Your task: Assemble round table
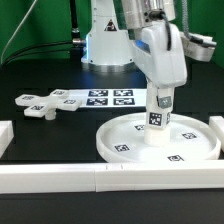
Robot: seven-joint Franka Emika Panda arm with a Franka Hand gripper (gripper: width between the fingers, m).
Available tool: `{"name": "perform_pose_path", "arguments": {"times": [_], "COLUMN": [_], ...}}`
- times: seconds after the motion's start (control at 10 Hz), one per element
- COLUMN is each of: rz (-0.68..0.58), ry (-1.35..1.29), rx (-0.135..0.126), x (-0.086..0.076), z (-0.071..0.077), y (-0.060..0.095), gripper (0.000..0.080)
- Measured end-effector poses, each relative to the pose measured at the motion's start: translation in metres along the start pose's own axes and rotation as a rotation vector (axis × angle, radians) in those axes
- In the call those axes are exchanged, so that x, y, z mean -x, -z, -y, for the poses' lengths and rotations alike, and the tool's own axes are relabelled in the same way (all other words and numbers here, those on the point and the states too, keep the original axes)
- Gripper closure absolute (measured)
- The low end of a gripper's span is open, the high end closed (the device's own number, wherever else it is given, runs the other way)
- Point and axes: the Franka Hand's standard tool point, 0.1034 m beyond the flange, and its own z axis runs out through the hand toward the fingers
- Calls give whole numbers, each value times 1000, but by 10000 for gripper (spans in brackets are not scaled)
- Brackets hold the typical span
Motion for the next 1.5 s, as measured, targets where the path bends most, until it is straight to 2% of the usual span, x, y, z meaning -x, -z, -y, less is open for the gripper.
{"name": "perform_pose_path", "arguments": {"times": [0.4,0.5,0.6,0.7,0.8,1.2,1.3,1.5], "rz": [15,15,15,15,15,13,8,0], "ry": [-209,-163,-114,-78,0,266,405,637], "rx": [-7,-5,-7,-9,-9,-11,3,5], "x": [2,2,1,1,2,2,4,6], "z": [1,1,1,0,0,0,1,3], "y": [0,0,0,0,0,0,1,2], "gripper": [381,381,221,221,162,150,150,150]}}
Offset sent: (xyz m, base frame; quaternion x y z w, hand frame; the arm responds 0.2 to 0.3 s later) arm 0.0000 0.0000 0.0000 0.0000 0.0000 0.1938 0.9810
